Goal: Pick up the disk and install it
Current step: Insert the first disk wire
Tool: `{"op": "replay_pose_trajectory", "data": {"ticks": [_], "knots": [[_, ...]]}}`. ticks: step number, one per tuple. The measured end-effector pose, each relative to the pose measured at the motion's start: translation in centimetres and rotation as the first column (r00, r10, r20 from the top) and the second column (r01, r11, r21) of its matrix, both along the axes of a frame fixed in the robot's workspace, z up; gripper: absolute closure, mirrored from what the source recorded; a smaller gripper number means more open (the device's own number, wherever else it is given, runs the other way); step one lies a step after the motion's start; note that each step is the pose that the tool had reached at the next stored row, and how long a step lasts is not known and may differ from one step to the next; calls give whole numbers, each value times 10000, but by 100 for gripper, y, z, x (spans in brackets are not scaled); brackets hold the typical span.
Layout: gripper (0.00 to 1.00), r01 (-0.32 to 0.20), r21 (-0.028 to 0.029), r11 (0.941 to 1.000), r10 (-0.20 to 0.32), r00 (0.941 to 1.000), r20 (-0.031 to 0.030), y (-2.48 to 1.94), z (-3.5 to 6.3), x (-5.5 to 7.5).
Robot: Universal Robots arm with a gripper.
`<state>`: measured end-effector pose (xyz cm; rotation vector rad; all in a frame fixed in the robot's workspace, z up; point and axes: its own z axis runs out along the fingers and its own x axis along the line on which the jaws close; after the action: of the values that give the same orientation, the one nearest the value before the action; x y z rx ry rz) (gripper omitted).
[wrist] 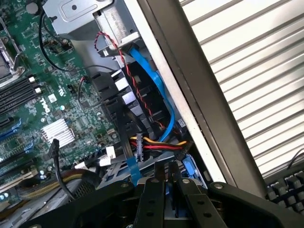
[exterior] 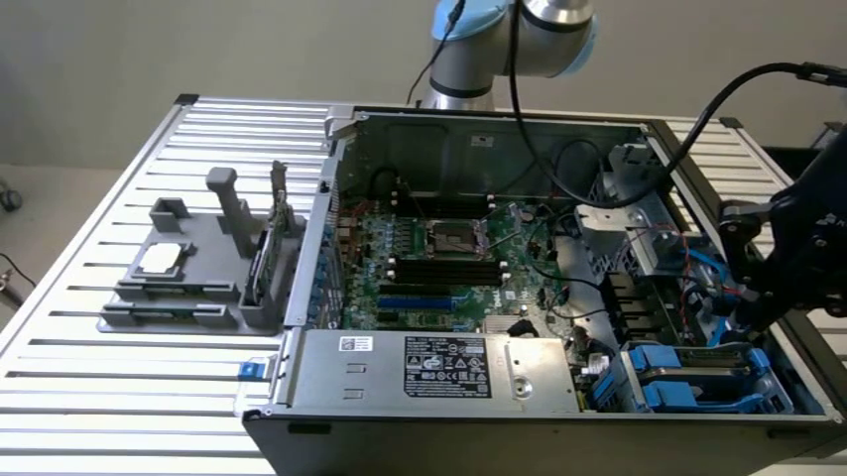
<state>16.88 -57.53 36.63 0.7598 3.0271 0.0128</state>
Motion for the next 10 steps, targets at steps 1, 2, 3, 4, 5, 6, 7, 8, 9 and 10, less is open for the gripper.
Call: {"op": "replay_pose_trajectory", "data": {"ticks": [1,2,3,4,5,6,7,8,9,10], "knots": [[82,38,0,10000,-38,10000,0,0,-3,6],[82,79,0,10000,-79,10000,0,-1,-6,10],[82,133,-2,9999,-133,9999,0,-1,-8,13],[82,191,0,9998,-191,9998,0,-2,-12,14],[82,258,0,9997,-258,9997,0,-3,-16,15],[82,327,-1,9995,-327,9995,0,-4,-18,16],[82,390,-1,9992,-390,9992,0,-5,-19,17],[82,439,0,9990,-439,9990,0,-8,-20,19],[82,474,1,9989,-474,9989,0,-12,-21,21],[82,502,0,9987,-502,9987,0,-16,-20,25]]}}
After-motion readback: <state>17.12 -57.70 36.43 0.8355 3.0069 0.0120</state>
